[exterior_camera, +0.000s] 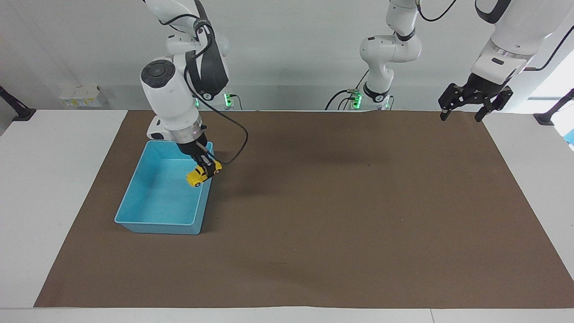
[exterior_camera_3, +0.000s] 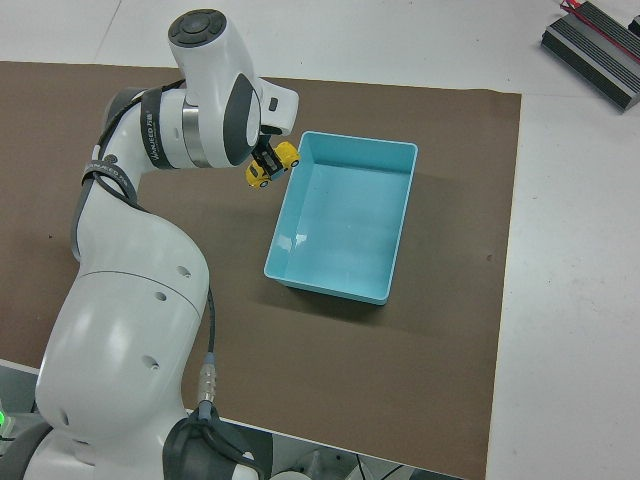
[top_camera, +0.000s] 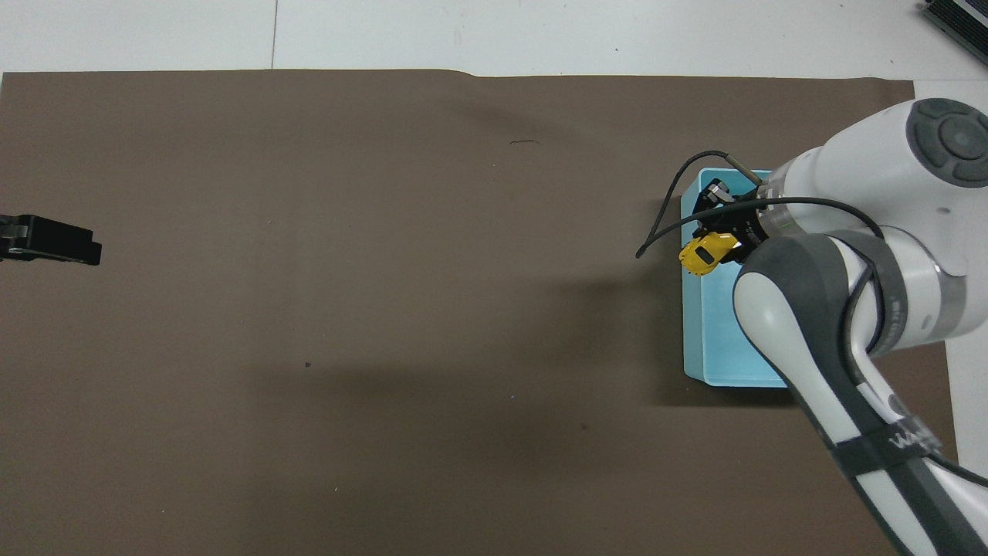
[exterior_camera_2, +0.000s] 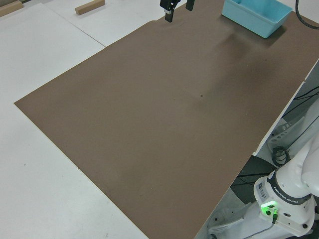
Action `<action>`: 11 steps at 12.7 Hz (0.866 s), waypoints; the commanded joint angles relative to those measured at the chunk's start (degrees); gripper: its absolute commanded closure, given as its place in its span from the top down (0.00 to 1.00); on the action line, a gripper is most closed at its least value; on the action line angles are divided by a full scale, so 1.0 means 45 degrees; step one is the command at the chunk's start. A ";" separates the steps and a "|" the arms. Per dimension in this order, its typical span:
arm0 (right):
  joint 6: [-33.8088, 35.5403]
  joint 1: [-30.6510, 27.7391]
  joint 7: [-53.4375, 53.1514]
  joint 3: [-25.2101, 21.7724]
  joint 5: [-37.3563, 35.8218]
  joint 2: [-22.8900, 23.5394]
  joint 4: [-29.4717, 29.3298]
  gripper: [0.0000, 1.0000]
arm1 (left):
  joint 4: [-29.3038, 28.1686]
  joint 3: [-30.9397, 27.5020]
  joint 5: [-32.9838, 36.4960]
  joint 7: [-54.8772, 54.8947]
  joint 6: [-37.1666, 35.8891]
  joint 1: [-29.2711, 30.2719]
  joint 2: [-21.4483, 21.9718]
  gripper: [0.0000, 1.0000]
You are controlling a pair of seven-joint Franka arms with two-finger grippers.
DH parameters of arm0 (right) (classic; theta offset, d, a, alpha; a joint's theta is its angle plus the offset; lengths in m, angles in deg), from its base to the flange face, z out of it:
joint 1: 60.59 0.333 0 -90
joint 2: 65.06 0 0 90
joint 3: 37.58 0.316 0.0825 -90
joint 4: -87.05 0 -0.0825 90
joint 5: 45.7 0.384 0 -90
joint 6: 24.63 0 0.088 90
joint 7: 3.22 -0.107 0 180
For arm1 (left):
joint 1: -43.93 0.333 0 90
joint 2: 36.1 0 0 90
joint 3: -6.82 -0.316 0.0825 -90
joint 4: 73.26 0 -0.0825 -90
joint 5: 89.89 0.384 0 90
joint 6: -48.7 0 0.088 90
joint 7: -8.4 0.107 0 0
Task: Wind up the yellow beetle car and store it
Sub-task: 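Lift the car with the right gripper over the blue bin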
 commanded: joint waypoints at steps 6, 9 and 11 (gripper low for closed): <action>0.0896 -0.1749 0.5422 0.0062 0.0350 -0.0589 0.0695 0.00 | 0.0070 0.0108 0.0098 0.0048 -0.0201 0.0163 0.0088 1.00; 0.0935 -0.2433 0.7765 0.0062 0.0311 -0.0882 0.1183 0.00 | 0.0070 0.0108 0.0098 0.0048 -0.0201 0.0163 0.0088 1.00; 0.0916 -0.2629 0.9113 0.0062 0.0156 -0.1174 0.1670 0.00 | 0.0089 0.0108 0.0098 0.0048 -0.0201 0.0163 0.0088 1.00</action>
